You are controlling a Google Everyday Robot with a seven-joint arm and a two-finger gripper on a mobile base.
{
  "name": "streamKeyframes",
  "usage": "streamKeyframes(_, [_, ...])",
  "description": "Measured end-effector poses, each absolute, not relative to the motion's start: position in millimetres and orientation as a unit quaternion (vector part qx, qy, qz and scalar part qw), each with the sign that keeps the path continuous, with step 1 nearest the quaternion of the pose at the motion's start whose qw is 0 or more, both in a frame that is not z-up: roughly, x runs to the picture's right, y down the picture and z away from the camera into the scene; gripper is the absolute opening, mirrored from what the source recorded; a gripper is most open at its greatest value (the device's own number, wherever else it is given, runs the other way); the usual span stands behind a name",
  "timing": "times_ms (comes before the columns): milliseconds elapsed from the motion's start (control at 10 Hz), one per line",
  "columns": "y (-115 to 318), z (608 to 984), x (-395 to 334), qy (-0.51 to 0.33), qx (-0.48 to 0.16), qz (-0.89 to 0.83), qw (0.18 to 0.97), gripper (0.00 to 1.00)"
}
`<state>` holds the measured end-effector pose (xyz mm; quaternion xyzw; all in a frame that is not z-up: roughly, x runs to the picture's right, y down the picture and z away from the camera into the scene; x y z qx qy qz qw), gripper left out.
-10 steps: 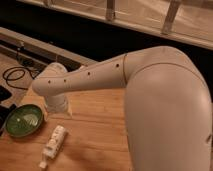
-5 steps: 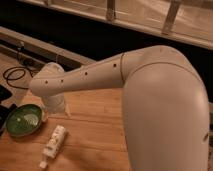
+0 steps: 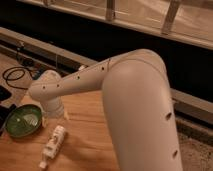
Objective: Place the bottle in the ceramic bowl
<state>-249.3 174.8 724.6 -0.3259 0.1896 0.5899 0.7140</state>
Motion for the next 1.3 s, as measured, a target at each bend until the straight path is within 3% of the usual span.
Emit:
streamKeyframes(500, [204,764,-245,0.239,-0.342,0.597,0.685,0.65])
streamKeyframes(1300, [232,786,-244,0.287,-0.372,0.582,0.664,0.65])
